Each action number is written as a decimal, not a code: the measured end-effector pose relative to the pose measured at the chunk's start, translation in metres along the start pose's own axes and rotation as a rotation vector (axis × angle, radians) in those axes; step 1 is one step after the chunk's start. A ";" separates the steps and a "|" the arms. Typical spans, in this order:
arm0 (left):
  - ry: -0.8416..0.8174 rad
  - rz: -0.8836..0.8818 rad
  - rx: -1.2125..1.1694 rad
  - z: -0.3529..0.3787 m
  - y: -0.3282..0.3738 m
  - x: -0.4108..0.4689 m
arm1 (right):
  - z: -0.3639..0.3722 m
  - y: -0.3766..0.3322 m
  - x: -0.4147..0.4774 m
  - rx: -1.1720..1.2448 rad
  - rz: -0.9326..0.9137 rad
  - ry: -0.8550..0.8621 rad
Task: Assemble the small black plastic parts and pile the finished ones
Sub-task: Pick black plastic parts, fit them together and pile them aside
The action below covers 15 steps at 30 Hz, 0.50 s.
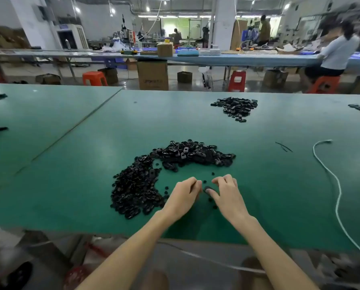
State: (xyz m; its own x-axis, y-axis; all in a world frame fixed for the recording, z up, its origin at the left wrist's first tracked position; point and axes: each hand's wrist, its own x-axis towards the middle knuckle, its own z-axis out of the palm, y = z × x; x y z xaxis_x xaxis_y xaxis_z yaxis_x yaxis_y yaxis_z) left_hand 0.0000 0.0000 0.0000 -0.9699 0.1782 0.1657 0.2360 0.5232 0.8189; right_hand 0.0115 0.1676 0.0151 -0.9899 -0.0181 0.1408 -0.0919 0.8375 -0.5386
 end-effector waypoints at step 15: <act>0.044 -0.035 -0.041 0.000 -0.005 -0.004 | 0.008 -0.005 -0.009 0.439 0.075 0.207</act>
State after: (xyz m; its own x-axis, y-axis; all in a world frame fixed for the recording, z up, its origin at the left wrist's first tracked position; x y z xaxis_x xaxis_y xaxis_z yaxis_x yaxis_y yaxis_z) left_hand 0.0029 -0.0036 -0.0051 -0.9794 0.1234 0.1596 0.2001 0.4941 0.8461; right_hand 0.0202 0.1591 0.0104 -0.9573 0.1797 0.2266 -0.1023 0.5225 -0.8465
